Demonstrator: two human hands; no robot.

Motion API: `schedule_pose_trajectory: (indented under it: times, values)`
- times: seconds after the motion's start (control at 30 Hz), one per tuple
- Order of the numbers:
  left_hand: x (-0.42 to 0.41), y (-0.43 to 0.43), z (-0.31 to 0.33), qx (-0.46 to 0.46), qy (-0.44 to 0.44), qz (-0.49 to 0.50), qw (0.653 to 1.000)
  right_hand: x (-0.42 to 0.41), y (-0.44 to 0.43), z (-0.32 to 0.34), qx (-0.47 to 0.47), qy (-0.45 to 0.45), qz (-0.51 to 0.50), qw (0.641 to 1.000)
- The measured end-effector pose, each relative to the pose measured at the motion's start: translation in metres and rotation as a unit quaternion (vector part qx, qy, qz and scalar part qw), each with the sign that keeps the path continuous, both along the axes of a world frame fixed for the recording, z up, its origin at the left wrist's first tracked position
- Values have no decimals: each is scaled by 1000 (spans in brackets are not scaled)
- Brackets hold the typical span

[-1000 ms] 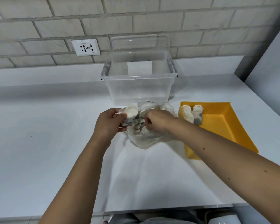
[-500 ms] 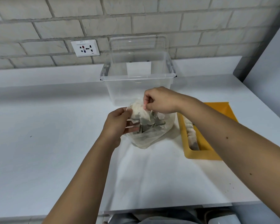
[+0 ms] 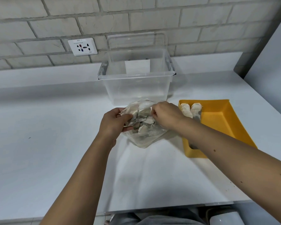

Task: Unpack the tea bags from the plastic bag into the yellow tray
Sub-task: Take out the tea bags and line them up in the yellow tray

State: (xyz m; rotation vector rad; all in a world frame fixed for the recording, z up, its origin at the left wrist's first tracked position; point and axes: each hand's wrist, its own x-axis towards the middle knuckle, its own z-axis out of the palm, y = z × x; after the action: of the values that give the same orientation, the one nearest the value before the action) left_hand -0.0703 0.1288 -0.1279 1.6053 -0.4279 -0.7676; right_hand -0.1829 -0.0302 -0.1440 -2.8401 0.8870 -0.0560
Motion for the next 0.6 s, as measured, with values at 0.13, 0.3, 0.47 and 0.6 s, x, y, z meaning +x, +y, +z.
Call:
schedule_pose_trajectory:
  times: [0.13,0.3,0.47,0.6]
  values:
    - [1,-2,-3,1,-13,12,1000,2,-1,4,66,-21,67,995]
    - [2,-3,-5,4,-57,25,998,6,11,12,125,28,136,982]
    - [1,-1,-6,18,-112,29,993,0,6,35,301,-120,59,944]
    - [-12,-7,3,-22,-11,2,1000,1,7,43,363,-205,-2,909]
